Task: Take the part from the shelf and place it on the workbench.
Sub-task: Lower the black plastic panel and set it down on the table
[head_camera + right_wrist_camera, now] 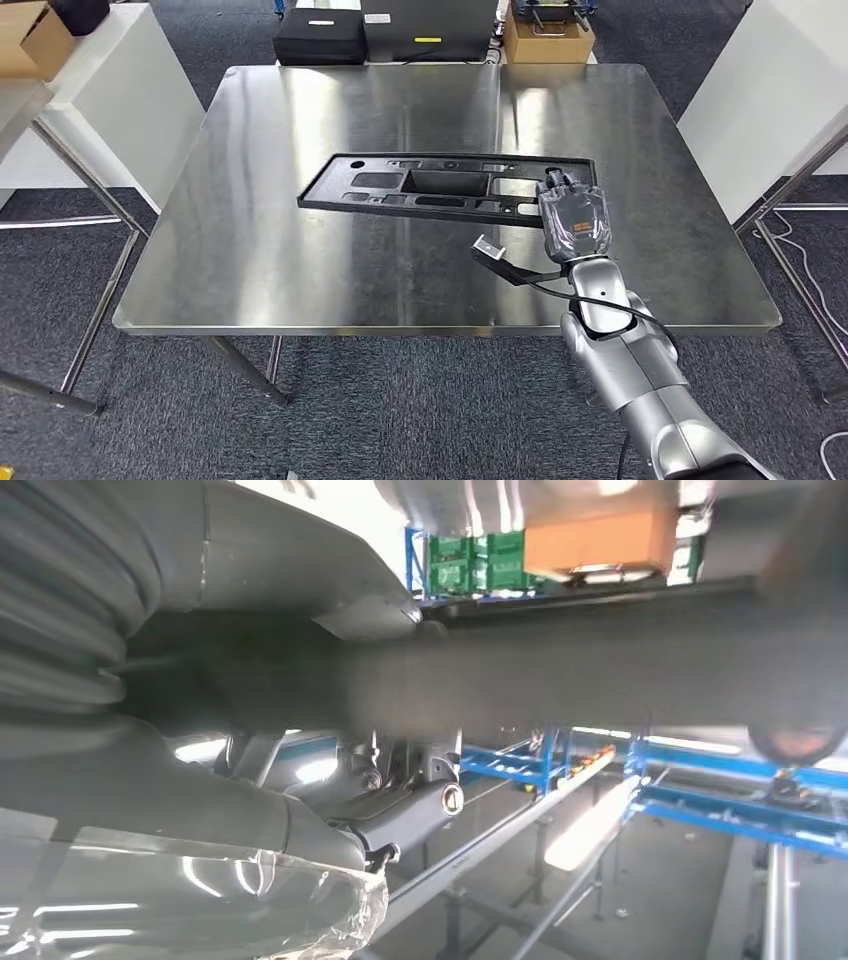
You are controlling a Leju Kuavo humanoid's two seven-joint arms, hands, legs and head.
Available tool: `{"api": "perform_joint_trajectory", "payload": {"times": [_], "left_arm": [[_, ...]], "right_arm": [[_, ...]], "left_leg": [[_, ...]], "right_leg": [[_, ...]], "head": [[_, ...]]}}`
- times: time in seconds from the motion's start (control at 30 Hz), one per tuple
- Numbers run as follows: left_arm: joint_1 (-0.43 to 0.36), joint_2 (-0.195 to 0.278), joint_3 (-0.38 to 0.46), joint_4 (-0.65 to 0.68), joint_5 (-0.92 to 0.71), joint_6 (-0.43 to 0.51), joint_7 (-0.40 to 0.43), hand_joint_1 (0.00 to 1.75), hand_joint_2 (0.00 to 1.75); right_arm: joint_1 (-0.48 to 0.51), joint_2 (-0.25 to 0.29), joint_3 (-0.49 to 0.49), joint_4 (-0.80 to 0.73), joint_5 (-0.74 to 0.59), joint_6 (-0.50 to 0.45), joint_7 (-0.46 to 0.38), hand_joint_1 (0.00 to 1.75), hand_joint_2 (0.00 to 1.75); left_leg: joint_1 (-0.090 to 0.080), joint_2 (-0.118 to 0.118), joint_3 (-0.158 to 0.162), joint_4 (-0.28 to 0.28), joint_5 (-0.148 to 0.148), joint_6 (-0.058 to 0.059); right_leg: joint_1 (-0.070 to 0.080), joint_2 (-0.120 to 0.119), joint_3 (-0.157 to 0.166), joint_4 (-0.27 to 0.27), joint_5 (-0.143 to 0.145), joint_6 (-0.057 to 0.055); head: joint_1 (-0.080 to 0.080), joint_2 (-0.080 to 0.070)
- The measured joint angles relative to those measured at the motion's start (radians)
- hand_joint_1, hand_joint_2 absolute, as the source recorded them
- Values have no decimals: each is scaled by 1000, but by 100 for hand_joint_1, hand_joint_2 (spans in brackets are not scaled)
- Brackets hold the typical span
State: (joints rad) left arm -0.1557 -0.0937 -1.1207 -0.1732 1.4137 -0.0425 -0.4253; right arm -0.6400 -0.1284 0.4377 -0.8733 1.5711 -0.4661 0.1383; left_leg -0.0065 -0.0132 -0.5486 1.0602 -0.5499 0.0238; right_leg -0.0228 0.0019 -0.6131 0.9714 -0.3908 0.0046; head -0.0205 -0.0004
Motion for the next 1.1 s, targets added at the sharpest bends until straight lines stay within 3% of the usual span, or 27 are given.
{"api": "perform_joint_trajectory", "payload": {"times": [0.07, 0.1, 0.13, 0.17, 0.23, 0.27, 0.3, 0.43, 0.7, 0.93, 1.1], "left_arm": [[0, 0, 5, 0, 1, 1, -1, 0, 0], [-2, 1, 7, 0, 1, 2, -1, 0, 0], [-3, 1, 8, 0, 2, 2, -2, 0, 0], [-4, 2, 10, 0, 2, 2, -2, 0, 0], [-3, 2, 11, 0, 2, 3, -1, 0, 0], [-1, 2, 11, 0, 2, 3, 0, 0, 0], [0, 2, 12, 0, 2, 4, 1, 0, 0], [1, -2, 15, -1, 1, 6, 3, 0, 0], [-5, -7, 18, -2, -3, 79, 34, 0, 0], [-11, -8, 19, -6, -13, 119, 39, 0, 0], [-11, -8, 25, -7, -22, 124, 39, 0, 0]], "right_arm": [[-2, 3, 0, 1, 0, 0, 0, 175, 175], [-1, 4, 1, 2, 0, 0, 0, 175, 175], [0, 5, 1, 3, 0, 0, 0, 175, 175], [1, 6, 1, 4, 0, 0, 0, 175, 175], [2, 7, 1, 5, 1, 0, 0, 175, 175], [1, 7, 1, 6, 1, 0, 0, 175, 175], [0, 8, 1, 7, 0, 0, 0, 175, 175], [-1, 7, 0, 10, 0, 0, 0, 175, 175], [-4, 11, -6, 23, 0, -1, 0, 175, 175], [-43, 14, -22, 90, -5, -6, -8, 175, 175], [-92, 16, -62, 193, -19, -14, -25, 175, 175]], "left_leg": [[8, 5, -86, 140, -50, -14], [11, 6, -129, 197, -61, -18], [14, 8, -156, 221, -49, -21], [17, 9, -163, 203, -14, -23], [22, 11, -126, 81, 88, -25], [21, 10, -102, 23, 123, -24], [21, 10, -84, -21, 138, -20], [12, 2, -70, -54, 129, -6], [1, -3, -68, -54, 120, 13], [-2, -2, -67, -54, 121, 18], [-1, -2, -65, -54, 122, 19]], "right_leg": [[0, 1, 9, 0, -11, -9], [0, 1, 14, 1, -17, -9], [-1, 2, 22, 1, -24, -8], [-2, 2, 33, 2, -33, -5], [-5, 2, 57, 2, -51, 4], [-3, 3, 66, 3, -59, 10], [0, 4, 69, 4, -64, 14], [13, 4, 65, 7, -71, 19], [10, -2, 73, -8, -71, 20], [7, -2, 73, -8, -68, 32], [8, -2, 74, -8, -68, 32]], "head": [[-6, 0], [-6, 0], [-7, 0], [-7, 0], [-6, 0], [-7, 0], [-8, 0], [-6, 0], [-6, 0], [-6, 0], [-6, 0]]}}
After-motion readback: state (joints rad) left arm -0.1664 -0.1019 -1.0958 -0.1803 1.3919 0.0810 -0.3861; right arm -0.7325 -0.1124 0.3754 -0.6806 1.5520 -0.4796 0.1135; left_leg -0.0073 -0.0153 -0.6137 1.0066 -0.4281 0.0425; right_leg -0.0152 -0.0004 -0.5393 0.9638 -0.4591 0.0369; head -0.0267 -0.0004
